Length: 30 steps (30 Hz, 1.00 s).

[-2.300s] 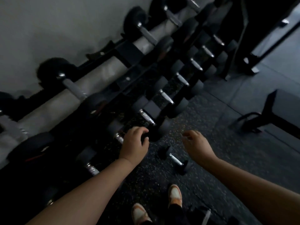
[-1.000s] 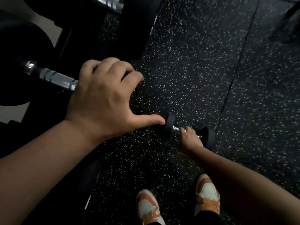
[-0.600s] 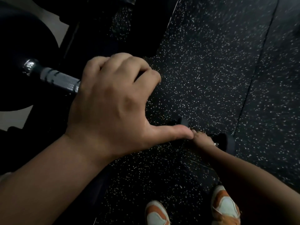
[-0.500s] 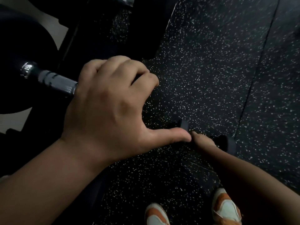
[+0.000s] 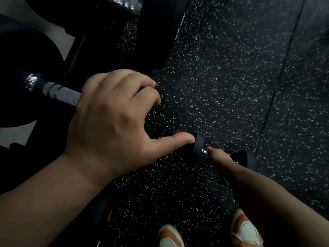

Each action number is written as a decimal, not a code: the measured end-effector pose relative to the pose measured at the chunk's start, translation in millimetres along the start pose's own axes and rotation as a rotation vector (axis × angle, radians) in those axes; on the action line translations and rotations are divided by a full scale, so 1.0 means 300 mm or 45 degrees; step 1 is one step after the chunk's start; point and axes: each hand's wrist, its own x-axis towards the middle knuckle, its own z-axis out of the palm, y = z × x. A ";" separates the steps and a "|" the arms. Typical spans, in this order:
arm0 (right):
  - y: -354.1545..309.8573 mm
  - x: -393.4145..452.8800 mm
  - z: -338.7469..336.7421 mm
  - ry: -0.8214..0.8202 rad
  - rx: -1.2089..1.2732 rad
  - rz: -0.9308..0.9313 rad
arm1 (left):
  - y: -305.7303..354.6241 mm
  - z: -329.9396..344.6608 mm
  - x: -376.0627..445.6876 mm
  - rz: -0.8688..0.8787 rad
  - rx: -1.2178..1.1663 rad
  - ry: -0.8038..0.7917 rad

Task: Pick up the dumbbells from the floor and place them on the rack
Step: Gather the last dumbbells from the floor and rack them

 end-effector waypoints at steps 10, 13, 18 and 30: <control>0.021 -0.115 0.010 -0.051 0.094 -0.048 | -0.004 0.004 -0.006 0.002 -0.034 0.031; 0.008 -0.188 -0.012 -0.040 -0.046 -0.102 | -0.004 0.003 -0.009 0.009 -0.057 0.050; -0.013 -0.332 -0.081 -0.052 -0.082 -0.117 | -0.016 0.003 -0.018 -0.003 -0.115 0.100; -0.147 -0.753 -0.341 0.017 -0.046 -0.129 | -0.040 -0.154 -0.083 -0.254 -0.305 -0.093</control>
